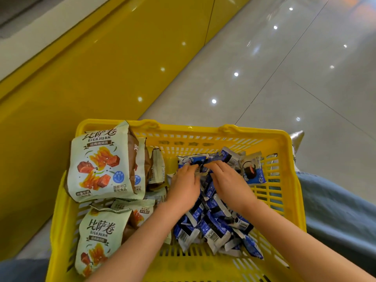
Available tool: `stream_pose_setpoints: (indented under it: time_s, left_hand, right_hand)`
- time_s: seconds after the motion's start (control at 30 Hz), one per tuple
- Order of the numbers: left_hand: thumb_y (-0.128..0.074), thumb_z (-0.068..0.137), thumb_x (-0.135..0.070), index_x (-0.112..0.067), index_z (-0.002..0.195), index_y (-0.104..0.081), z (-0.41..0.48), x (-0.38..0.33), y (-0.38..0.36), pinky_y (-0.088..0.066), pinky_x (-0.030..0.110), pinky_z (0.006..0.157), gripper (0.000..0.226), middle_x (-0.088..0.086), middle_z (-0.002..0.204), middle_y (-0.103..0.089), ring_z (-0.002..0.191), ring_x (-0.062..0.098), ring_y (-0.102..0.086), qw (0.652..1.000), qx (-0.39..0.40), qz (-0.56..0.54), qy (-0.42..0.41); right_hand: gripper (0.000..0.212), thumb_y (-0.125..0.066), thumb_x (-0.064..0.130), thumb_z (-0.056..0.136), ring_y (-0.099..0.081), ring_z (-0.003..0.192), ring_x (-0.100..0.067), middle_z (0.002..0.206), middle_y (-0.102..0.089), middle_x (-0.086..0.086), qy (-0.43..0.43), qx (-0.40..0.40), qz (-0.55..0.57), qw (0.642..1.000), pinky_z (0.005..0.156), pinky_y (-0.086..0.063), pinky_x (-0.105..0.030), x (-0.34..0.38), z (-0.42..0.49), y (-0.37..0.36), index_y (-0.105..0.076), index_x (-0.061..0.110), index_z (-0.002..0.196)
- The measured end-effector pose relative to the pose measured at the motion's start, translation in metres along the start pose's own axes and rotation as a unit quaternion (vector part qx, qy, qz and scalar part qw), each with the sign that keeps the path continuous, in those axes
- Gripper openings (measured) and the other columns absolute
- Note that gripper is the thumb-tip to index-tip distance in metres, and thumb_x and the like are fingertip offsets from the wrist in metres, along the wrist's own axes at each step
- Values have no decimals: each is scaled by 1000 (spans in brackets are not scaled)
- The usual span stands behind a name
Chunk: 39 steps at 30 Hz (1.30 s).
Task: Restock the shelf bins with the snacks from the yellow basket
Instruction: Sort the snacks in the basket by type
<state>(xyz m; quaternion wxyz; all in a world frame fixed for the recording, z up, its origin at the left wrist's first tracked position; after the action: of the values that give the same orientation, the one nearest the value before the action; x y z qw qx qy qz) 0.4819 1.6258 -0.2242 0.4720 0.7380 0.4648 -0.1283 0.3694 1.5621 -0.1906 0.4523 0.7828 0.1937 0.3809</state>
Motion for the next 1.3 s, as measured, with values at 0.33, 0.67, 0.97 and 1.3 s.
stream_pose_setpoints:
  time_s: [0.33,0.67,0.97,1.3]
  left_hand:
    - [-37,99,-18,-18,141,-29,-76,35,-15,-39,30,94,43,6,141,-41,122,23,-46,974,137,-126,127]
    - [-57,88,-13,-10,147,-14,-69,49,-61,-33,37,108,73,12,145,-34,131,25,-37,940,249,-143,186]
    - [-46,94,-13,-13,145,-20,-66,31,-57,-28,34,111,56,3,151,-13,137,24,-26,987,121,-67,77]
    - [-47,96,-18,-11,146,-18,10,36,-12,-20,32,112,58,7,153,-15,140,23,-17,994,-26,-54,96]
  right_hand:
    - [72,-49,38,93,-18,140,-26,154,-16,-7,-27,246,-68,967,114,-22,-36,44,-38,-88,-10,15,149]
    - [26,-42,25,98,-52,98,-27,118,-47,-6,-47,164,-108,979,61,-36,-33,24,-28,-49,-40,18,122]
    - [31,-36,26,100,-48,108,-22,120,-52,-2,18,112,-65,991,85,-37,-30,25,-24,-39,-48,19,127]
    - [47,-50,11,94,-39,130,-24,140,-43,-6,10,-6,-100,995,109,-28,-31,-11,9,7,-38,12,139]
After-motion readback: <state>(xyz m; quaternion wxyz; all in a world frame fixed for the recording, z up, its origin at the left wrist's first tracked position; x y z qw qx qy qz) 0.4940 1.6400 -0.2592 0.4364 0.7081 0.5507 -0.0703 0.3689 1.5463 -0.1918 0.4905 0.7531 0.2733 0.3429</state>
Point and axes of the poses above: each hand's wrist, its own z-axis towards the middle knuckle, its own y-axis out of the back of the hand, x = y × z, the point moved 3 cm from there along z, towards the middle knuckle
